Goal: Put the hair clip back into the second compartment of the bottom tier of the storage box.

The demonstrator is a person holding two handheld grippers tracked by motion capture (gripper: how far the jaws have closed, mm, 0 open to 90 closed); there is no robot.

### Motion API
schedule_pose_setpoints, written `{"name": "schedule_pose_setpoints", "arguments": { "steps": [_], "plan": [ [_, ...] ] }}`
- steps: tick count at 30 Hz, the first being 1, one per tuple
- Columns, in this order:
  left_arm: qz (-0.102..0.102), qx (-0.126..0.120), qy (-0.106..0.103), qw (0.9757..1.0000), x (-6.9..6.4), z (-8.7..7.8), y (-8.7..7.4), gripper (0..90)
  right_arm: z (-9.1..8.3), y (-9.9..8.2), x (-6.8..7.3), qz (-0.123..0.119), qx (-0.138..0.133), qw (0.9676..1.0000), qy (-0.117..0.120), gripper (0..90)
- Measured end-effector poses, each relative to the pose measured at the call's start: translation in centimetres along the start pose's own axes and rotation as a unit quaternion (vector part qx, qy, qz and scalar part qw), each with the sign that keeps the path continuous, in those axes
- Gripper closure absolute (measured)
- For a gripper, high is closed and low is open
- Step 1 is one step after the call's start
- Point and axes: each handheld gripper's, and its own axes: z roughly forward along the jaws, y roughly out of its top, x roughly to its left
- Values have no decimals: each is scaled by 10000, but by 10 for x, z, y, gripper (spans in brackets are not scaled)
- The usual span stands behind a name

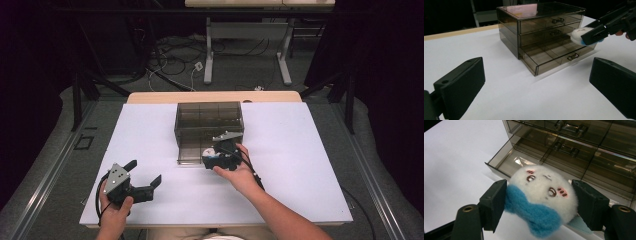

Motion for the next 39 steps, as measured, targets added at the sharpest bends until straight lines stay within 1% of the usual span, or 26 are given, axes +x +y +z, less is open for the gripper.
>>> {"name": "schedule_pose_setpoints", "arguments": {
  "steps": [1, 3, 4, 5, 7, 8, 10, 11, 12, 14, 15, 16, 17, 18, 19, 21, 25, 28, 30, 31, 33, 39],
  "plan": [
    [-2, -1, 0, 10000, 0, 0, 0, 3, 2, 1, 0, 10, -86, 10000, -2, 301],
    [18, 1, 9, 10000, 1, 0, 0, 3, 4, 2, 0, 0, -70, 10000, -10, 301],
    [17, 0, 12, 10000, 1, 0, 0, 3, 4, 4, 0, 17, 16, 10000, -23, 301],
    [12, 5, 13, 10000, 1, 0, 0, 3, 6, 4, 0, 24, -64, 10000, -22, 301],
    [19, -3, 11, 10000, 1, 0, 0, 3, 9, 5, -1, 17, -54, 10000, -47, 301],
    [24, -9, 8, 10000, 1, 0, 0, 3, 11, 5, -1, 47, 4, 10000, -60, 302],
    [14, 4, 10, 10000, 1, 0, 0, 3, 12, 5, -2, 55, 5, 10000, -68, 301],
    [11, 5, 10, 10000, 1, 0, 0, 3, 13, 5, -2, 76, -61, 9999, -48, 301],
    [13, 7, 8, 10000, 1, 0, 0, 3, 14, 5, -2, 128, -30, 9999, -76, 301],
    [14, 9, 6, 10000, 1, 0, 0, 3, 15, 6, -3, 123, -24, 9999, -86, 302],
    [21, 3, 5, 10000, 1, 0, 0, 3, 15, 6, -3, 157, 77, 9998, -99, 301],
    [-5, 3, -11, 10000, 0, 0, 0, 3, 17, 6, -3, 158, -68, 9998, -60, 301],
    [26, 9, 8, 10000, 1, 0, 0, 3, 16, 7, -4, 137, 88, 9998, -115, 301],
    [21, 9, 5, 10000, 1, 0, 0, 3, 18, 6, -4, 144, -71, 9998, -80, 301],
    [22, 2, 5, 10000, 1, 0, 0, 3, 19, 6, -4, 151, -22, 9998, -104, 301],
    [17, 12, 7, 10000, 1, 0, 0, 3, 20, 7, -5, 168, -8, 9998, -135, 301],
    [16, 13, 6, 10000, 1, 0, 0, 3, 24, 7, -7, 222, -65, 9997, -115, 301],
    [14, 10, 3, 10000, 1, 0, 0, 3, 26, 7, -8, 184, -36, 9997, -136, 301],
    [20, 18, 5, 10000, 1, 0, 0, 3, 28, 7, -8, 207, -39, 9996, -163, 301],
    [19, 16, 3, 10000, 1, 0, 0, 3, 30, 6, -7, 212, -97, 9996, -133, 302],
    [20, 12, 4, 10000, 1, 0, 0, 3, 31, 6, -7, 189, -42, 9997, -170, 301],
    [20, 14, 3, 10000, 1, 0, 0, 3, 34, 6, -8, 177, -31, 9996, -202, 301]
  ]
}}
